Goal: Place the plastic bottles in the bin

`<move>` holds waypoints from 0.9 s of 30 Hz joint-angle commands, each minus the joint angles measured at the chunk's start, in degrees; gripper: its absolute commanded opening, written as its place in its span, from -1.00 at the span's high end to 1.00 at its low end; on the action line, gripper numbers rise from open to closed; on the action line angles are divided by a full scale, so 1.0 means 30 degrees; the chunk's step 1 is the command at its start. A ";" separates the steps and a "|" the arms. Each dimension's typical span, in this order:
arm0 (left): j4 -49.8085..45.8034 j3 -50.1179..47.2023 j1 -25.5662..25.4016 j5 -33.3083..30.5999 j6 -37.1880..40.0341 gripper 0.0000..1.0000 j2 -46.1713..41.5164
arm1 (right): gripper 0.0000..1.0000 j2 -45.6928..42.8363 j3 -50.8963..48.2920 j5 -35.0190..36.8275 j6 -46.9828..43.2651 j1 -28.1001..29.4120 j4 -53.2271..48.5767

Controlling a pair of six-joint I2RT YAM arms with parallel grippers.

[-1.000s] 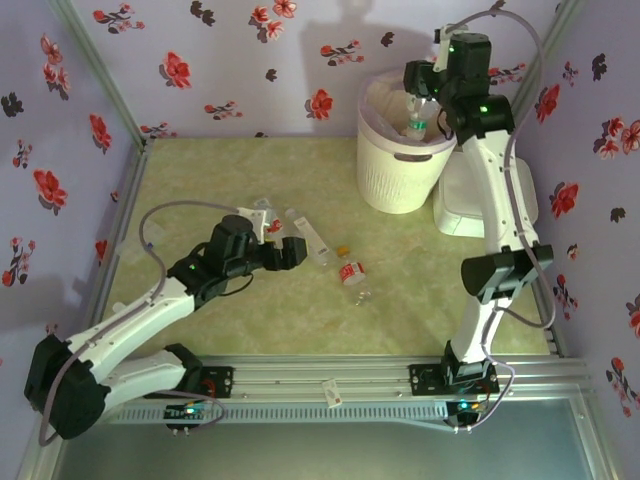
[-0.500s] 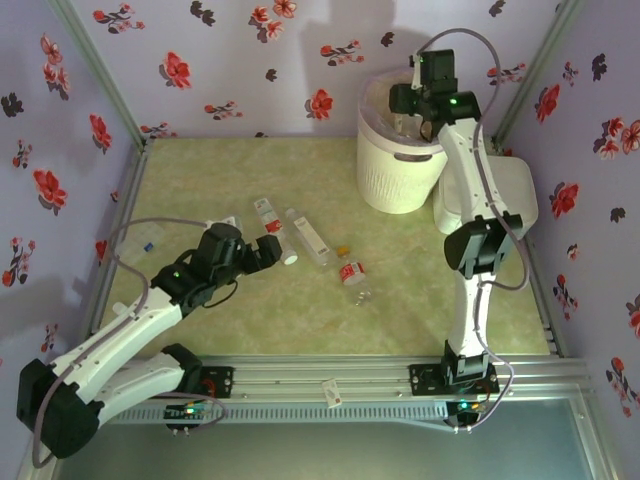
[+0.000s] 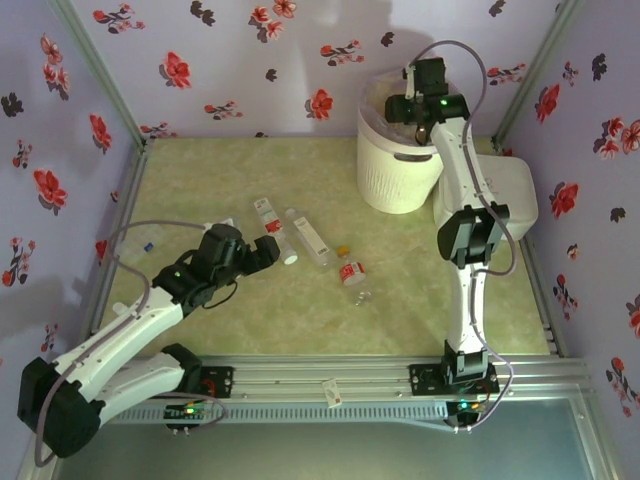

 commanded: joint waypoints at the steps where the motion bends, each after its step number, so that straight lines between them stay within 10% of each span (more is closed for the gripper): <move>1: 0.0032 -0.0152 0.0136 -0.0492 -0.0460 -0.95 0.0279 | 0.25 0.1000 0.0330 -0.0326 -0.0254 -0.0159 -0.0594; 27: 0.0735 -0.0290 0.0180 -0.0347 -0.0415 -0.95 0.1035 | -0.57 -0.0425 -0.0572 -0.0179 -0.0426 -0.0231 -0.0167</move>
